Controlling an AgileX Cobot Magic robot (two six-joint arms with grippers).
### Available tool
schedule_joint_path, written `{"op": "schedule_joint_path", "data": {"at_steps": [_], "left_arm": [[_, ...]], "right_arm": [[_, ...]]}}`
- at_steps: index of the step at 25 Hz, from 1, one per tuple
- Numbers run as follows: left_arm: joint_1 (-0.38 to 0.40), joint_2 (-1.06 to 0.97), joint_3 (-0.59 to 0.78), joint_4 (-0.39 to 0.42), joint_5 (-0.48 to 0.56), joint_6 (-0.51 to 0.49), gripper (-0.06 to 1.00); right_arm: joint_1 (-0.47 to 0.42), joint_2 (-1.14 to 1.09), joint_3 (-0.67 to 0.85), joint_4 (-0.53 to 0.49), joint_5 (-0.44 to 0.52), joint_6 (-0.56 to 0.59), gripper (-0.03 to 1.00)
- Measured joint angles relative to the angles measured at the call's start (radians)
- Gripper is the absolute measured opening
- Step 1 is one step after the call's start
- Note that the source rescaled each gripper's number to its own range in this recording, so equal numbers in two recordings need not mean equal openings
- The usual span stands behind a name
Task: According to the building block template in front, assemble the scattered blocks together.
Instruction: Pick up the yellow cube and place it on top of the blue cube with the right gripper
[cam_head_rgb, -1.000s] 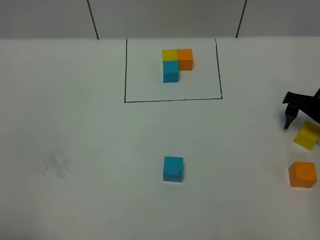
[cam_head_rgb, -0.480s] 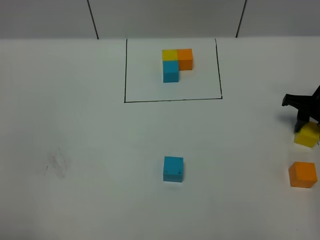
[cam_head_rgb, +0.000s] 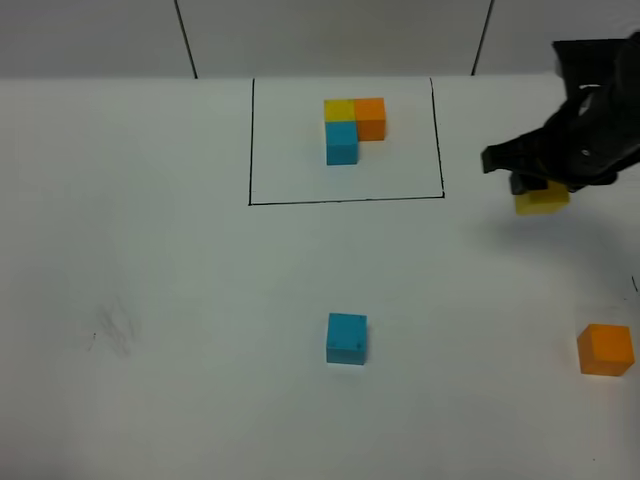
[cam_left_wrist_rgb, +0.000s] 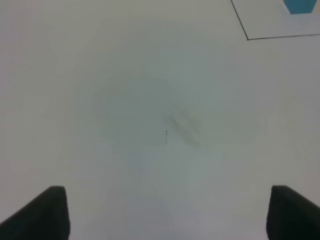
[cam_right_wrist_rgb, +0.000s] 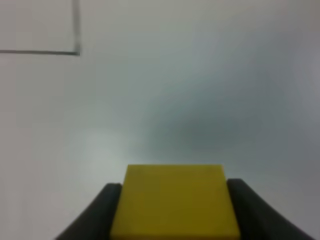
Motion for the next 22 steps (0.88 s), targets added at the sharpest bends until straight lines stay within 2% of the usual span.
{"op": "schedule_joint_path", "data": {"at_steps": [6,11,15,18,22], "left_arm": [[0.000,0.000,0.000,0.000,0.000,0.000,0.68],[0.000,0.000,0.000,0.000,0.000,0.000,0.68],[0.000,0.000,0.000,0.000,0.000,0.000,0.68],[0.000,0.000,0.000,0.000,0.000,0.000,0.68],[0.000,0.000,0.000,0.000,0.000,0.000,0.68]], "right_arm": [[0.192,0.058,-0.109,-0.003,0.010,0.113,0.28],[0.277,0.102,-0.128,-0.003,0.027,0.184,0.28],[0.331,0.131,-0.132,-0.004,0.028,0.284,0.28],[0.365,0.160,-0.137,-0.017,0.033,0.404,0.28],[0.417,0.213,-0.208,-0.098,0.114,0.547,0.28]]}}
